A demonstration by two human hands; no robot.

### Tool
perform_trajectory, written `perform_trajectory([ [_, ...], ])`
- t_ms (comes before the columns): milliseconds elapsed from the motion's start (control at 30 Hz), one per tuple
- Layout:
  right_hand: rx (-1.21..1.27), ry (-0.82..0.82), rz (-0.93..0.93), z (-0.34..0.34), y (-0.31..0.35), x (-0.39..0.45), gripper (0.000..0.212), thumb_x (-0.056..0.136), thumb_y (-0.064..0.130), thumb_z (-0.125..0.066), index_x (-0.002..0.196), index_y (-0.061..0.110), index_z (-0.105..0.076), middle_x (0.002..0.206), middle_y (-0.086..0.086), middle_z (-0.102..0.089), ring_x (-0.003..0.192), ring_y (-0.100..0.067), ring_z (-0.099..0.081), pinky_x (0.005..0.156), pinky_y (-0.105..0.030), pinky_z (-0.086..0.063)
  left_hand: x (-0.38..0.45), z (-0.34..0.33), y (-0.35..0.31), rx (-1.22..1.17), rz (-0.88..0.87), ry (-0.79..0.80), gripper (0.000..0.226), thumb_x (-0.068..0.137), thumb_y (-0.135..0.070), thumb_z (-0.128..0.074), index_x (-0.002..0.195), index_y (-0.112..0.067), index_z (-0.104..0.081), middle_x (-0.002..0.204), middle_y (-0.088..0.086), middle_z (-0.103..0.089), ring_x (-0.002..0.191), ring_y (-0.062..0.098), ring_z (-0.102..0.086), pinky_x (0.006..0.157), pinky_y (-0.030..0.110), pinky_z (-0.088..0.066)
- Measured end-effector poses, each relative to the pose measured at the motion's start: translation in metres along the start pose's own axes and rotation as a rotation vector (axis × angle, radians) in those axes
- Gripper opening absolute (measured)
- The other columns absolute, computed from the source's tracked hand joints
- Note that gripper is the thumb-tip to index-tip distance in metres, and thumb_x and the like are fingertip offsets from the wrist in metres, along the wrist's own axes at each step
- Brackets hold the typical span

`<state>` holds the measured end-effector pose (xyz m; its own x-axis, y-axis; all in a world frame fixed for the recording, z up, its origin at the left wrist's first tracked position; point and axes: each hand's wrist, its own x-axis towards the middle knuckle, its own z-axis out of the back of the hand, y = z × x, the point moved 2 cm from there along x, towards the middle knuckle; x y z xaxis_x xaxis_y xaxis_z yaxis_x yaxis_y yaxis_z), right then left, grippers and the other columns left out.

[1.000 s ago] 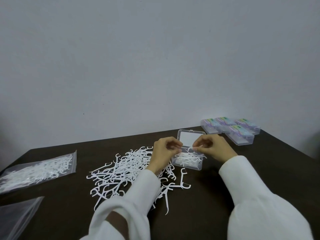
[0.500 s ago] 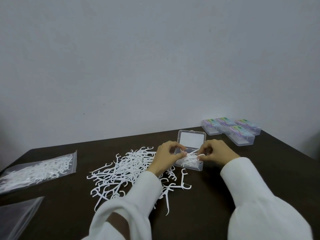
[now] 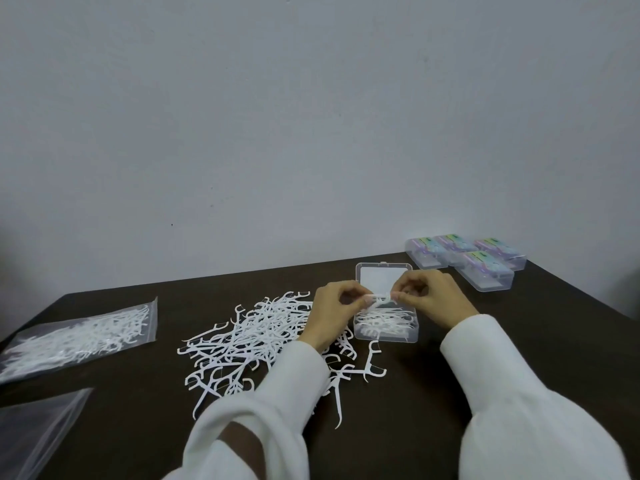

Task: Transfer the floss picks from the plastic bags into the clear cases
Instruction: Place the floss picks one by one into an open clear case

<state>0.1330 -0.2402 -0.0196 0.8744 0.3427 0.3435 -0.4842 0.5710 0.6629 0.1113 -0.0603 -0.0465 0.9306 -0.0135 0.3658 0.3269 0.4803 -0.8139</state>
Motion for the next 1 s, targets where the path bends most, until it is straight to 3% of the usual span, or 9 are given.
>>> perform_trajectory([
  [167,0.211,-0.067,-0.021,0.001,0.001,0.0,0.003,0.086,0.015,-0.064,0.084,0.017,-0.063,0.08,0.003,-0.066,0.079,-0.012,-0.062,0.07,-0.012,-0.046,0.0,0.001,-0.007,-0.104,0.033,-0.008,0.02,0.088,-0.017,-0.065,0.107,-0.019,-0.067,0.097,-0.007,-0.067,0.087,-0.006,-0.061,0.071,0.004,-0.045],
  [333,0.326,-0.119,-0.007,0.004,0.002,0.0,0.003,0.086,0.015,-0.062,0.086,0.018,-0.063,0.081,0.001,-0.067,0.081,-0.013,-0.063,0.071,-0.017,-0.049,-0.001,-0.007,-0.008,-0.092,0.047,0.077,0.04,0.078,-0.019,-0.076,0.115,-0.021,-0.062,0.102,-0.002,-0.071,0.097,0.004,-0.065,0.084,0.019,-0.05],
  [400,0.379,-0.116,0.001,0.005,0.005,0.0,0.006,0.086,0.014,-0.062,0.084,0.019,-0.063,0.081,0.001,-0.067,0.082,-0.014,-0.063,0.073,-0.018,-0.05,-0.001,-0.011,-0.011,-0.134,0.051,0.068,0.039,0.075,-0.02,-0.079,0.111,-0.019,-0.064,0.092,-0.001,-0.074,0.091,0.006,-0.068,0.087,0.025,-0.051],
  [500,0.439,-0.131,0.001,0.007,0.007,0.001,0.005,0.087,0.014,-0.061,0.085,0.019,-0.062,0.081,0.001,-0.067,0.081,-0.011,-0.062,0.072,-0.014,-0.049,0.0,-0.01,-0.016,-0.232,0.084,-0.017,0.032,0.074,-0.015,-0.079,0.103,-0.012,-0.066,0.078,-0.001,-0.073,0.078,0.008,-0.07,0.079,0.025,-0.054],
  [600,0.448,-0.207,-0.018,0.009,0.004,0.002,0.003,0.088,0.014,-0.06,0.088,0.015,-0.063,0.081,0.002,-0.066,0.082,-0.008,-0.06,0.07,-0.01,-0.047,0.002,-0.004,-0.015,-0.294,0.119,-0.096,0.024,0.074,-0.013,-0.079,0.095,-0.009,-0.069,0.08,0.003,-0.074,0.078,0.013,-0.071,0.077,0.026,-0.056],
  [800,0.435,-0.346,-0.114,0.011,-0.004,0.001,0.007,0.09,0.013,-0.057,0.093,0.015,-0.062,0.09,-0.002,-0.064,0.084,-0.01,-0.058,0.078,-0.021,-0.044,0.0,0.002,-0.011,-0.088,0.081,-0.205,0.015,0.076,-0.015,-0.077,0.091,-0.013,-0.072,0.08,-0.001,-0.073,0.076,0.006,-0.069,0.072,0.014,-0.052],
  [1000,0.437,-0.401,-0.132,0.014,-0.006,0.001,0.007,0.09,0.012,-0.058,0.09,0.017,-0.062,0.091,-0.005,-0.066,0.081,-0.012,-0.059,0.07,-0.017,-0.044,-0.003,-0.01,-0.028,0.291,-0.068,-0.146,0.019,0.083,-0.019,-0.071,0.101,-0.018,-0.073,0.089,-0.003,-0.073,0.081,0.006,-0.066,0.085,0.026,-0.052],
])
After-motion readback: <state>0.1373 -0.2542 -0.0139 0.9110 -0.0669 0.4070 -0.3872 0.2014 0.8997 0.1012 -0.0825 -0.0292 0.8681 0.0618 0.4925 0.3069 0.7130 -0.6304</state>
